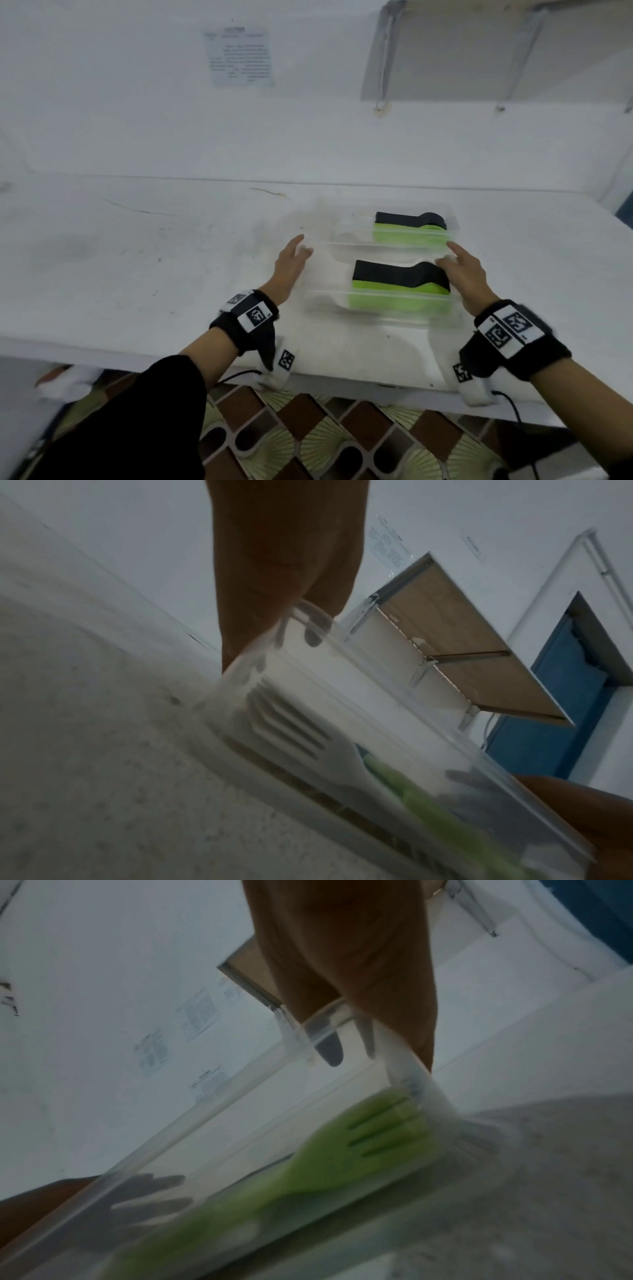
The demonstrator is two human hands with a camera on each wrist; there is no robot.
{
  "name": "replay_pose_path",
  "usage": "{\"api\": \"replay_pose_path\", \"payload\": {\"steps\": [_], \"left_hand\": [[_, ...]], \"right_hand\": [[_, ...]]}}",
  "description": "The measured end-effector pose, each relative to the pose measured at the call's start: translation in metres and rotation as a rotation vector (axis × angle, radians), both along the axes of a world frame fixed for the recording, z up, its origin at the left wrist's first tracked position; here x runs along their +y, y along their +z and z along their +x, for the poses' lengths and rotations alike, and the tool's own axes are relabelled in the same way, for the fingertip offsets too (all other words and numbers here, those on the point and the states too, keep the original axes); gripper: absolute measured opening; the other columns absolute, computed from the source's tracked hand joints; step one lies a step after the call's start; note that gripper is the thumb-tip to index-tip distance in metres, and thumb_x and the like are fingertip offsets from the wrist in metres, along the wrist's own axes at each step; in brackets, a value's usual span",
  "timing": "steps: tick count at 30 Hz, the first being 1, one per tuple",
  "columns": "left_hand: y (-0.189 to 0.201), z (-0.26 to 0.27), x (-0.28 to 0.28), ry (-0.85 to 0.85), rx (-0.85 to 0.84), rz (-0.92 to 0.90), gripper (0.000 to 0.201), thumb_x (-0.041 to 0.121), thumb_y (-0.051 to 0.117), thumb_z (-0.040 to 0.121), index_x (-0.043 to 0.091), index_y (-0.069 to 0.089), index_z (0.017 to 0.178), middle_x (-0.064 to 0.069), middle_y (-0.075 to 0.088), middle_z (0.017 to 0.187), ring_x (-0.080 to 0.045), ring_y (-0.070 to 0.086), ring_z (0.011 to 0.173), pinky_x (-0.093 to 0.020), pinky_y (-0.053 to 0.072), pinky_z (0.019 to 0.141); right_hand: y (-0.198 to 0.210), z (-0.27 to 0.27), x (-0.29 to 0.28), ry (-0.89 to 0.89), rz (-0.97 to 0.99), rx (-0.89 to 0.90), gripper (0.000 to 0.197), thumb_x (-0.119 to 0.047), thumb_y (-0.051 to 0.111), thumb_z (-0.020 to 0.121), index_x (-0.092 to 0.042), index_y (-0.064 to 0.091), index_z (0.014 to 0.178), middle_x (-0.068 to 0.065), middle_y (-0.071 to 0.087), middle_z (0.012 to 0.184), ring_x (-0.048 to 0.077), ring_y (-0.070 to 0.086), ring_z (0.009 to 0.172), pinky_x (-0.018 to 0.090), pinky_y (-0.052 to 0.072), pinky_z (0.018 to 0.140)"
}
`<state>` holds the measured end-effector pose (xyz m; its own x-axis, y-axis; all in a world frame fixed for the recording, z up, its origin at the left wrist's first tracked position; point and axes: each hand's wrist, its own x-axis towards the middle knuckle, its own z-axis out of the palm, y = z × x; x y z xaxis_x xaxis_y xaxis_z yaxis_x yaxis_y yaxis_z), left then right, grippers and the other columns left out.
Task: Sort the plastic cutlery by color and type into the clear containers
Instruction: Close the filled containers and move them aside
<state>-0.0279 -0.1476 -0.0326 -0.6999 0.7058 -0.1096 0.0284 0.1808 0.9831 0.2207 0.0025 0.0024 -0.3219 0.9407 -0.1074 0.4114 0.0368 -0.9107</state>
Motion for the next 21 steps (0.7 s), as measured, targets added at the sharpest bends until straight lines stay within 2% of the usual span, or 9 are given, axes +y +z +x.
{"api": "replay_pose_path", "payload": {"steps": [5, 8, 11, 15, 16, 18, 21], "left_hand": [[0.016, -0.052, -0.032, 0.028, 0.028, 0.068, 0.042, 0.023, 0.051, 0.095, 0.021, 0.044, 0.136, -0.01, 0.042, 0.144, -0.023, 0.039, 0.133, -0.04, 0.028, 0.114], [0.021, -0.09, -0.06, 0.069, 0.024, 0.085, 0.04, 0.02, 0.052, 0.095, 0.019, 0.046, 0.135, -0.009, 0.043, 0.144, -0.023, 0.041, 0.132, -0.035, 0.03, 0.111], [0.022, -0.126, -0.091, 0.109, 0.011, 0.076, 0.038, 0.016, 0.05, 0.096, 0.017, 0.047, 0.134, -0.008, 0.048, 0.136, -0.022, 0.045, 0.124, -0.027, 0.037, 0.095], [0.016, -0.166, -0.129, 0.147, -0.009, 0.058, 0.039, 0.015, 0.05, 0.096, 0.011, 0.047, 0.134, -0.007, 0.05, 0.115, -0.02, 0.047, 0.105, -0.022, 0.038, 0.075], [0.014, -0.175, -0.138, 0.165, -0.021, 0.055, 0.039, 0.015, 0.05, 0.095, 0.012, 0.048, 0.134, -0.006, 0.05, 0.113, -0.02, 0.048, 0.104, -0.022, 0.038, 0.074], [0.013, -0.19, -0.153, 0.202, -0.048, 0.052, 0.038, 0.014, 0.05, 0.096, 0.014, 0.048, 0.134, -0.005, 0.05, 0.114, -0.02, 0.049, 0.105, -0.025, 0.038, 0.082], [0.012, -0.208, -0.172, 0.232, -0.071, 0.053, 0.038, 0.014, 0.048, 0.096, 0.015, 0.047, 0.134, -0.006, 0.05, 0.119, -0.021, 0.049, 0.113, -0.027, 0.034, 0.088]], "right_hand": [[0.015, -0.049, -0.034, -0.002, 0.032, 0.091, 0.05, -0.014, 0.05, 0.092, -0.019, 0.039, 0.141, 0.008, 0.039, 0.146, 0.021, 0.035, 0.135, 0.026, 0.027, 0.105], [0.016, -0.088, -0.057, 0.016, 0.027, 0.125, 0.051, -0.012, 0.05, 0.092, -0.018, 0.04, 0.141, 0.009, 0.039, 0.145, 0.02, 0.035, 0.135, 0.024, 0.029, 0.103], [0.01, -0.129, -0.081, 0.038, -0.014, 0.164, 0.052, -0.011, 0.051, 0.091, -0.016, 0.039, 0.141, 0.009, 0.039, 0.146, 0.02, 0.038, 0.133, 0.023, 0.032, 0.098], [-0.001, -0.177, -0.113, 0.081, -0.044, 0.181, 0.052, -0.011, 0.051, 0.091, -0.015, 0.038, 0.142, 0.011, 0.037, 0.146, 0.021, 0.038, 0.133, 0.026, 0.033, 0.102], [-0.004, -0.187, -0.121, 0.094, -0.054, 0.184, 0.053, -0.011, 0.051, 0.091, -0.015, 0.037, 0.142, 0.011, 0.037, 0.146, 0.021, 0.037, 0.134, 0.027, 0.032, 0.104], [-0.01, -0.207, -0.134, 0.115, -0.068, 0.191, 0.053, -0.011, 0.051, 0.091, -0.015, 0.037, 0.142, 0.011, 0.037, 0.147, 0.02, 0.037, 0.135, 0.028, 0.032, 0.106], [-0.016, -0.23, -0.15, 0.136, -0.073, 0.187, 0.053, -0.012, 0.05, 0.091, -0.016, 0.036, 0.142, 0.011, 0.037, 0.147, 0.02, 0.037, 0.135, 0.032, 0.033, 0.109]]}}
